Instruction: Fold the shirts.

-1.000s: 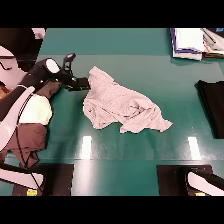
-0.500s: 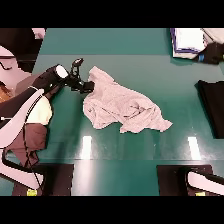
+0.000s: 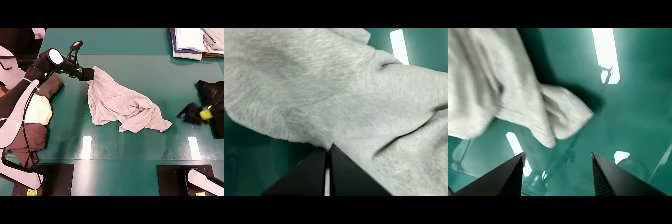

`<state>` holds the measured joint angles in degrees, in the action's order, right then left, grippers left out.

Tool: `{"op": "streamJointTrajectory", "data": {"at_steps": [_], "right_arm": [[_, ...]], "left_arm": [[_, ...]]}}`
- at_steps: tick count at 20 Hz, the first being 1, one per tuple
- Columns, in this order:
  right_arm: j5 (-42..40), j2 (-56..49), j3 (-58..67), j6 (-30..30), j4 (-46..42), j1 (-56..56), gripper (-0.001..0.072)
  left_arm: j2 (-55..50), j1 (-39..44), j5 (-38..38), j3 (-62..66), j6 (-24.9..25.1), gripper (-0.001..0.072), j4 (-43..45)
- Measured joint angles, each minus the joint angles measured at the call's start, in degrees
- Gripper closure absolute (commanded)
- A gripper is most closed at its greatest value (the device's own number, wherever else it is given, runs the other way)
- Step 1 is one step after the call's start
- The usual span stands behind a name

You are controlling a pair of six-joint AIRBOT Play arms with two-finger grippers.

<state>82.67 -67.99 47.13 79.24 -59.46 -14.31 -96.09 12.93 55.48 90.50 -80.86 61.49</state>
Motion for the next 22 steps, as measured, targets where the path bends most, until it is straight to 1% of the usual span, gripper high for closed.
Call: {"op": "streamJointTrajectory", "data": {"at_steps": [2, 4, 5, 7, 8, 10, 14, 18, 22], "right_arm": [[-4.2, 0.3, -6.1, -0.6, 1.5, 0.3, 0.0265], [-9.1, 0.4, -10.1, -0.9, 3.3, 2.0, 0.0293], [-11.1, 0.5, -11.0, -1.0, 4.1, 3.0, 0.0420], [-15.5, 0.5, -11.9, -1.2, 4.9, 5.4, 0.0627], [-17.9, 0.5, -11.8, -1.3, 5.1, 6.7, 0.0699], [-21.0, 0.6, -10.3, -1.3, 5.3, 8.8, 0.0699], [-22.4, 4.3, -0.7, -1.4, 4.2, 10.4, 0.0700], [-18.8, 12.2, 17.4, -1.4, 0.4, 7.7, 0.0700], [-13.2, 18.3, 37.6, -1.4, -1.3, 1.4, 0.0700]], "left_arm": [[0.0, 0.1, 0.6, 0.6, 0.2, 0.0688, -0.1], [0.0, 0.1, 1.2, 0.9, 0.2, 0.0688, -0.1], [0.0, 0.1, 1.4, 1.0, 0.2, 0.0688, -0.2], [0.0, 0.1, 1.9, 1.1, 0.2, 0.0688, -0.2], [0.0, 0.0, 2.2, 1.2, 0.2, 0.0688, -0.2], [0.0, 0.0, 3.7, 2.0, 0.2, 0.0688, -0.2], [1.7, 0.0, 9.6, 9.4, 0.3, 0.0689, 2.5], [9.1, 0.0, 12.8, 20.7, 0.3, 0.0689, 7.2], [22.0, 0.0, 12.0, 26.9, 0.3, 0.0689, 9.2]]}}
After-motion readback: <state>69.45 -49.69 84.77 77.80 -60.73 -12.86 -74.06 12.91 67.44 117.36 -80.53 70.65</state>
